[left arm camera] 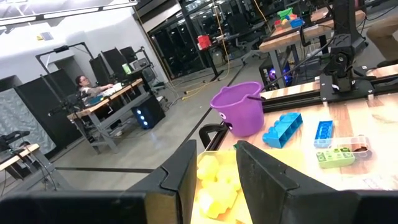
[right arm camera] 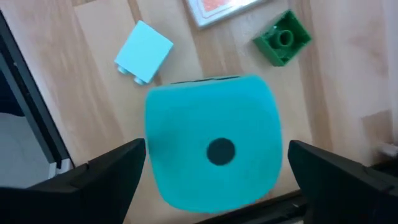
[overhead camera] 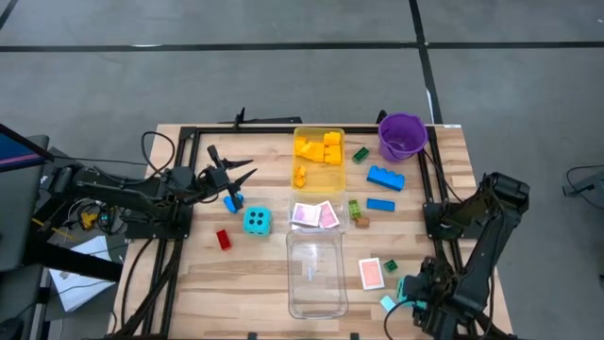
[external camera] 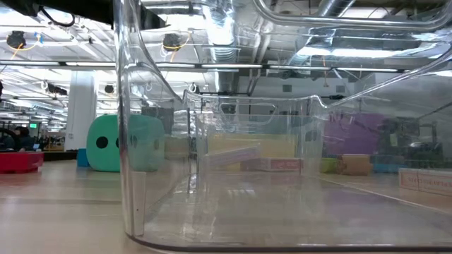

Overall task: Pick & Place Toys
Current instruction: Put the blue dice into the bottom transparent bin

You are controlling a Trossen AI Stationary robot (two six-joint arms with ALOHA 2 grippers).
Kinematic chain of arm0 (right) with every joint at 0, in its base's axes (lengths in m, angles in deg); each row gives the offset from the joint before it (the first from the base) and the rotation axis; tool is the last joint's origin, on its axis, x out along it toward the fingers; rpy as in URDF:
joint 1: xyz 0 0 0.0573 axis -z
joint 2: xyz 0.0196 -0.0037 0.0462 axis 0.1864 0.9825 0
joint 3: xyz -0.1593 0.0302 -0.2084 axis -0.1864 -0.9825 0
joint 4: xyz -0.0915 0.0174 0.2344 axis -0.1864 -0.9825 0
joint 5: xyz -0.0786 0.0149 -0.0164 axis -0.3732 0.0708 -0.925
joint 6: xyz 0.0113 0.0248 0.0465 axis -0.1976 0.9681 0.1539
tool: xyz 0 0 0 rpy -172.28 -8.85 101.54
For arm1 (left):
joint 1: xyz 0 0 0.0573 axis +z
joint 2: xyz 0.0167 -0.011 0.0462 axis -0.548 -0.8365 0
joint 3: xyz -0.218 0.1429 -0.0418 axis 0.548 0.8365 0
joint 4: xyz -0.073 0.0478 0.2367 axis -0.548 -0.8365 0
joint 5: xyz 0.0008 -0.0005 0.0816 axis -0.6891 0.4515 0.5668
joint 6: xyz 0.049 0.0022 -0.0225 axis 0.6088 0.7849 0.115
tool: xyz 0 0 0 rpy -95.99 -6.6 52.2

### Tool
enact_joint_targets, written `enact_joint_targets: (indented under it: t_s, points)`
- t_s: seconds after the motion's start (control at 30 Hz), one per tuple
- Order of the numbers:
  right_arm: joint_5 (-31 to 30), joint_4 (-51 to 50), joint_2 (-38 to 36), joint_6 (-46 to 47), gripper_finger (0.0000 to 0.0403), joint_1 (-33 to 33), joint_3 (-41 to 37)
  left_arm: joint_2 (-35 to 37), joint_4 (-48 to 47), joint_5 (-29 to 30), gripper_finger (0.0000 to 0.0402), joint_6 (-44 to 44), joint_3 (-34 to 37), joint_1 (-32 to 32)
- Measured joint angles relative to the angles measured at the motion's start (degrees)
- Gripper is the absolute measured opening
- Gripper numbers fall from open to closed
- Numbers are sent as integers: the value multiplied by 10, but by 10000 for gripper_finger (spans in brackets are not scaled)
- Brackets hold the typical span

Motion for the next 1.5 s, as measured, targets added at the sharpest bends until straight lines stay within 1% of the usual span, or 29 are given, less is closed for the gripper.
enact_joint_targets:
  t_s: [0.17,0.57,0.77,0.87,1.17,1.5]
  points:
    - [2,38,-1,0,386,0,-31,0,0,0,108,0,0,0]
    - [-1,43,-1,-4,386,-7,-38,0,0,0,108,0,0,0]
    - [1,103,-5,-7,386,-7,-90,0,0,0,108,-2,0,0]
    - [5,120,-5,-9,387,-4,-103,0,0,0,108,-2,0,0]
    - [6,133,-3,-6,387,-4,-112,0,0,0,108,-2,0,0]
    - [14,134,-2,-9,382,18,-112,0,0,0,108,-2,0,0]
